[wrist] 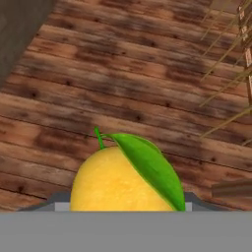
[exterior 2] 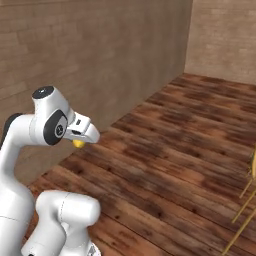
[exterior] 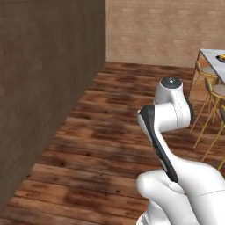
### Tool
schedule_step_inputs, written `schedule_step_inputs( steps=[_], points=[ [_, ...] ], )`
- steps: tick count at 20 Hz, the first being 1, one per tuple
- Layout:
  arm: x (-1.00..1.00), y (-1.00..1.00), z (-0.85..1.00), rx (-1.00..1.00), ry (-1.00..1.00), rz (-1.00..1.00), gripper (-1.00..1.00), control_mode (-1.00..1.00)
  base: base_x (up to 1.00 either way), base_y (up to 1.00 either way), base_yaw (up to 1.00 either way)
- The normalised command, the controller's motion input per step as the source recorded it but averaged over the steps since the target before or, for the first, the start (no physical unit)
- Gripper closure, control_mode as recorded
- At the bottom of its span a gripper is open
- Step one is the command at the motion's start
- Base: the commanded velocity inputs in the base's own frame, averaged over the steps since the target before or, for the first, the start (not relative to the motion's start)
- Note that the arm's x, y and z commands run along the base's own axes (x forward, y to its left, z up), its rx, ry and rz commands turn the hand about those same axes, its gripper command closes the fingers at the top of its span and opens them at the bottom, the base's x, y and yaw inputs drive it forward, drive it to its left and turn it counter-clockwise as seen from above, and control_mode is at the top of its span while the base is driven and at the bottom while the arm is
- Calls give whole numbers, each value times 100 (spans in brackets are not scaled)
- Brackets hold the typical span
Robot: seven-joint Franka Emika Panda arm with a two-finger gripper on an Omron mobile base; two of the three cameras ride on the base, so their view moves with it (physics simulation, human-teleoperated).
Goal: Take the cheese, chicken drumstick, and lemon from the fridge and place them on the plate on the dining counter to create an appetizer plate.
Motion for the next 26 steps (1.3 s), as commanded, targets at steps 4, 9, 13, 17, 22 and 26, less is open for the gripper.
schedule_step_inputs(
  steps=[4,9,13,17,22,26],
  points=[
    [0,0,0,0,0,0,100,100,53,63,-67],
    [0,0,0,0,0,0,100,100,66,64,-63],
    [0,0,0,0,0,0,100,100,91,78,-55],
    [0,0,0,0,0,0,100,100,95,84,-54],
    [0,0,0,0,0,0,100,100,91,85,-54],
    [0,0,0,0,0,0,100,100,88,84,-54]
  ],
)
